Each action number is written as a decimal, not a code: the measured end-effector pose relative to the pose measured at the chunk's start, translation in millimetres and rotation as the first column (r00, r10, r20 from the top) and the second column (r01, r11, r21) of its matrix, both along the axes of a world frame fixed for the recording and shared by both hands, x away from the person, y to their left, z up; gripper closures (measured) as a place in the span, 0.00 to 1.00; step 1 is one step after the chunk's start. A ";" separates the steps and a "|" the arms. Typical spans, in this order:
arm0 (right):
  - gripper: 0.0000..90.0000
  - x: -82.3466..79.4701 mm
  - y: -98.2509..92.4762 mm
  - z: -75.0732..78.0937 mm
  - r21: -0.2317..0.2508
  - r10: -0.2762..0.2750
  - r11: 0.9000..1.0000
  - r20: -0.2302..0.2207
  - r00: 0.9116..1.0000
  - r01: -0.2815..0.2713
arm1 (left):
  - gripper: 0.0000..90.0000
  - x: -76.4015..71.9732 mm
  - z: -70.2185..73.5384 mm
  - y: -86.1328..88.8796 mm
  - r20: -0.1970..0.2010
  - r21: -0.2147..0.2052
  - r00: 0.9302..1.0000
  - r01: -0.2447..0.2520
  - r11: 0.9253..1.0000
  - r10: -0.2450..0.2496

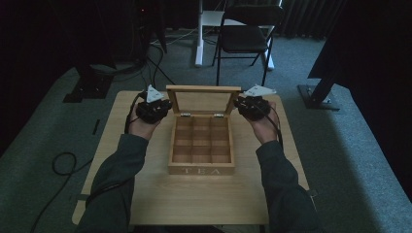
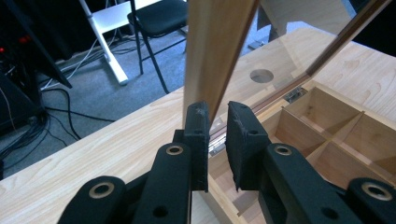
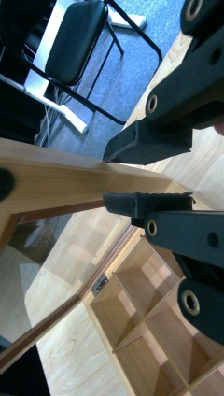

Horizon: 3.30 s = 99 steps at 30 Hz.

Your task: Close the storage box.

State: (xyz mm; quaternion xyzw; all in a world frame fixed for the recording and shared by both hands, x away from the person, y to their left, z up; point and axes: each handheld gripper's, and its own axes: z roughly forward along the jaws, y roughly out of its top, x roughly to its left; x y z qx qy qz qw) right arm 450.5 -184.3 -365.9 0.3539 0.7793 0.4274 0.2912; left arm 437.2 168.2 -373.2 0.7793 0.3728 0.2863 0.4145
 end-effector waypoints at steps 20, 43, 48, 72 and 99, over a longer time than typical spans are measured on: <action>0.83 -22.5 -4.3 6.3 0.014 0.009 1.000 0.024 1.000 -0.010 | 0.82 -9.3 4.3 4.5 0.021 -0.028 1.000 -0.006 1.000 0.006; 0.83 -34.6 -3.5 6.1 0.030 0.009 1.000 0.018 1.000 -0.009 | 0.81 -20.1 1.9 10.7 0.023 -0.035 1.000 -0.003 0.999 0.004; 0.81 -40.8 -2.6 5.0 0.038 0.006 0.999 0.011 1.000 -0.007 | 0.80 -23.7 -0.2 11.8 0.018 -0.033 1.000 0.001 0.999 -0.001; 0.78 -68.2 -4.9 -7.3 0.105 0.000 0.994 -0.002 1.000 0.000 | 0.79 -43.5 -12.2 12.7 0.006 -0.060 1.000 0.018 0.998 -0.018; 0.70 -96.1 -0.8 -16.8 0.069 -0.003 0.998 0.009 1.000 0.002 | 0.68 -64.6 -24.6 14.3 -0.007 -0.080 1.000 0.018 0.997 -0.019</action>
